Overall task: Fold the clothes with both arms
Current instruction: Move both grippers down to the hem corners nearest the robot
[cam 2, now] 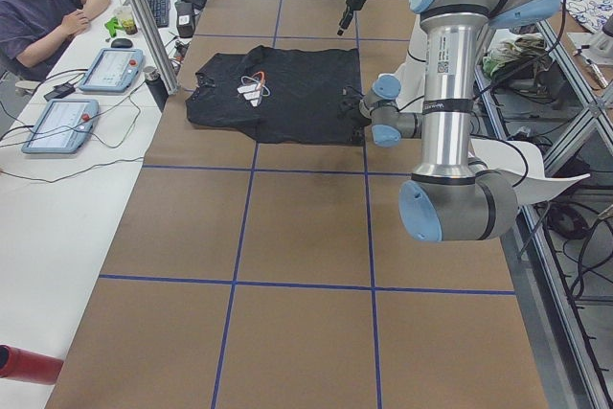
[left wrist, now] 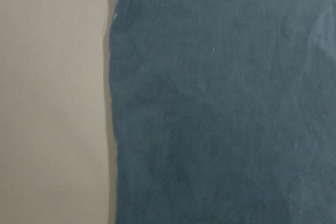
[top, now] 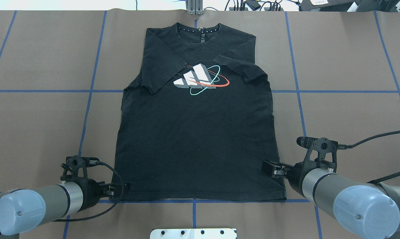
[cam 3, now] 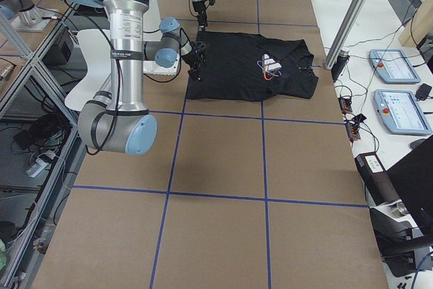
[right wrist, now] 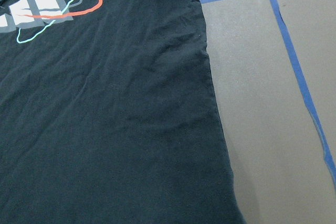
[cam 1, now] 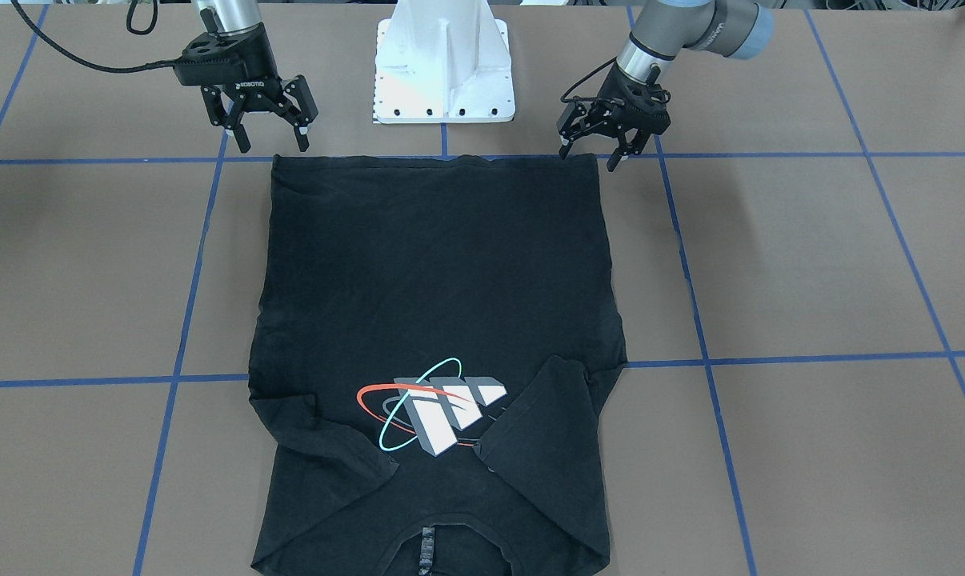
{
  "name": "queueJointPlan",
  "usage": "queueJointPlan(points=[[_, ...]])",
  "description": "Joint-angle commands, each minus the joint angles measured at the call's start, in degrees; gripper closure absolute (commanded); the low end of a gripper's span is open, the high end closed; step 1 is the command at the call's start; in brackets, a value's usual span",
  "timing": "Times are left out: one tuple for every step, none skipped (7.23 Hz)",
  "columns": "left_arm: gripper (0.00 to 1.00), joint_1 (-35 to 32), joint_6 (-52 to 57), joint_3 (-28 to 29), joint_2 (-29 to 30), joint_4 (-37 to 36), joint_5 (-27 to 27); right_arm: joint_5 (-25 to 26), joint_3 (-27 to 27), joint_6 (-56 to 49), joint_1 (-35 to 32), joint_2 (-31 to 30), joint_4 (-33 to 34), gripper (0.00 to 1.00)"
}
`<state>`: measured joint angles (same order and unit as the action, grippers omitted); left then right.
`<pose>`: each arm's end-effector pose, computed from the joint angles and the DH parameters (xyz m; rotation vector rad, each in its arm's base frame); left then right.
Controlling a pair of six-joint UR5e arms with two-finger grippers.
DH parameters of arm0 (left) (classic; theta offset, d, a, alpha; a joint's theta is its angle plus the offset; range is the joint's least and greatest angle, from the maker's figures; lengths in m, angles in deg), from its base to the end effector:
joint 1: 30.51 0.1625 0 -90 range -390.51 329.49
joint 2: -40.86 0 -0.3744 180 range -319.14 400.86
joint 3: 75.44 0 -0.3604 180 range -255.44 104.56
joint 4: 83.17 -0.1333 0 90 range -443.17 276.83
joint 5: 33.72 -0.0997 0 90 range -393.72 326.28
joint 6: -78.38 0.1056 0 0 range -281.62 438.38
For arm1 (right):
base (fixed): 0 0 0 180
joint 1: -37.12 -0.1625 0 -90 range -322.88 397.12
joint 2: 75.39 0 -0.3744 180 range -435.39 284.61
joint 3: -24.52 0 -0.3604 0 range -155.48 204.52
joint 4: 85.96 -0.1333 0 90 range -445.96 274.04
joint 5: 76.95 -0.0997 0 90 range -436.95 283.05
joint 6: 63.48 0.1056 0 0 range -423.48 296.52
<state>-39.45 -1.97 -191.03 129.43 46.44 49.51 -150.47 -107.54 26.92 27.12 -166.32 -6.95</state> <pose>0.4294 -0.2151 0.3462 0.2838 1.0799 -0.0547 -0.3720 -0.2314 0.2833 0.3432 -0.8806 0.2986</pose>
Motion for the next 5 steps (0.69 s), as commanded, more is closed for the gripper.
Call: queueJointPlan(points=[[0.00,2.1,-0.1,0.0,-0.5,-0.9,-0.3,0.0,-0.6,0.0,0.1,0.0,0.0,0.00],[0.04,2.3,-0.1,0.1,-0.5,-0.9,-0.3,0.0,-0.6,0.0,0.1,0.0,0.0,0.00],[0.23,2.3,-0.1,0.2,-0.5,-1.0,-0.3,0.0,-0.6,0.0,0.1,0.0,0.0,0.00],[0.31,2.4,-0.1,0.3,-0.5,-1.2,-0.3,0.0,-0.6,0.0,0.2,0.0,0.0,0.00],[0.33,2.7,-0.1,0.3,-0.4,-1.6,-0.3,0.0,-0.6,0.0,0.2,0.0,0.0,0.00]])
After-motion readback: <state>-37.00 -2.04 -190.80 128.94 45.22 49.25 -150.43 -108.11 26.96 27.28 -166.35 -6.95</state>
